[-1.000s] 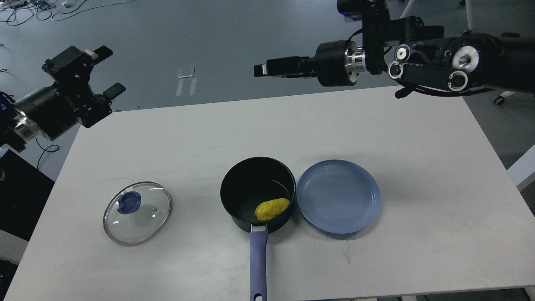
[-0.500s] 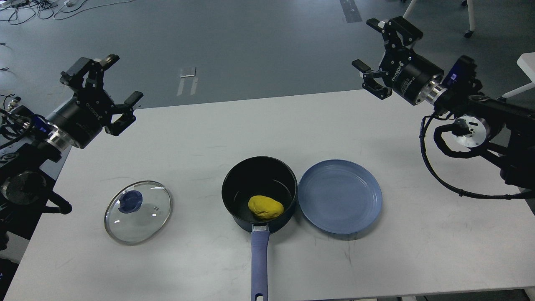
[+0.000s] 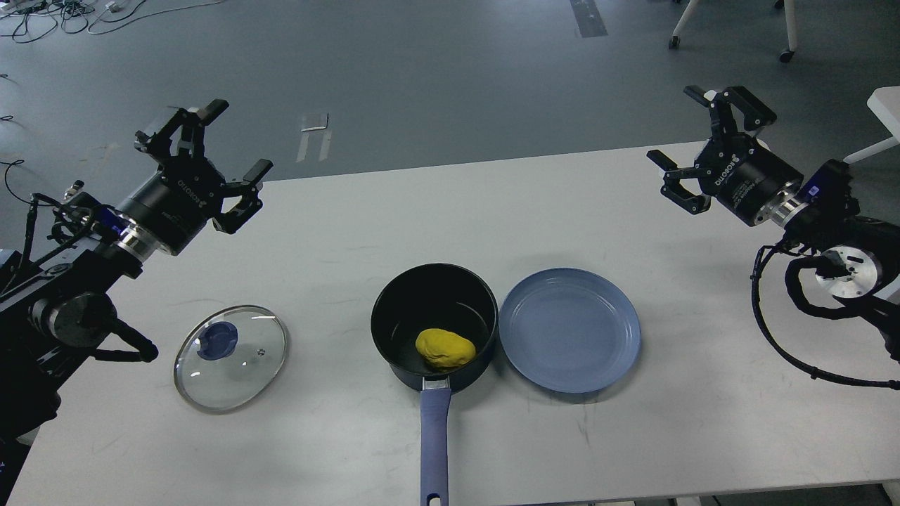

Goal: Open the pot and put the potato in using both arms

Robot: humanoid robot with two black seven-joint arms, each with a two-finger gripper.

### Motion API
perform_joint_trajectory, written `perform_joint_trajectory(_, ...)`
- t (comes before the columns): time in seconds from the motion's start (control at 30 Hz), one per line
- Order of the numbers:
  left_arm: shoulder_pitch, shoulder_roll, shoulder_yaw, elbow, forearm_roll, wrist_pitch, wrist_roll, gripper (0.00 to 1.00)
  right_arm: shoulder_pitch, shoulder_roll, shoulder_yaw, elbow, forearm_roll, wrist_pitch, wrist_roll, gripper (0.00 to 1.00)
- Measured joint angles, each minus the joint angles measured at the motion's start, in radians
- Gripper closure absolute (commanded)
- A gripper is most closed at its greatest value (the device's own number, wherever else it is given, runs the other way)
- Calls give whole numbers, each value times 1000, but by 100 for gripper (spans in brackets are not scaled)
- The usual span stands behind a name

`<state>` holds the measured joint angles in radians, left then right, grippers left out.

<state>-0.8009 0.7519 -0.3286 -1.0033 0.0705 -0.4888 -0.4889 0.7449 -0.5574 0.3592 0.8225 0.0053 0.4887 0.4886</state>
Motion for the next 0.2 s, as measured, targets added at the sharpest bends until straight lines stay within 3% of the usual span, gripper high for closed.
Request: perform_joint_trajectory(0.2,23,-11,-4,0,0,0,0,2,-7,-1,63,-35,-1,0,0,0)
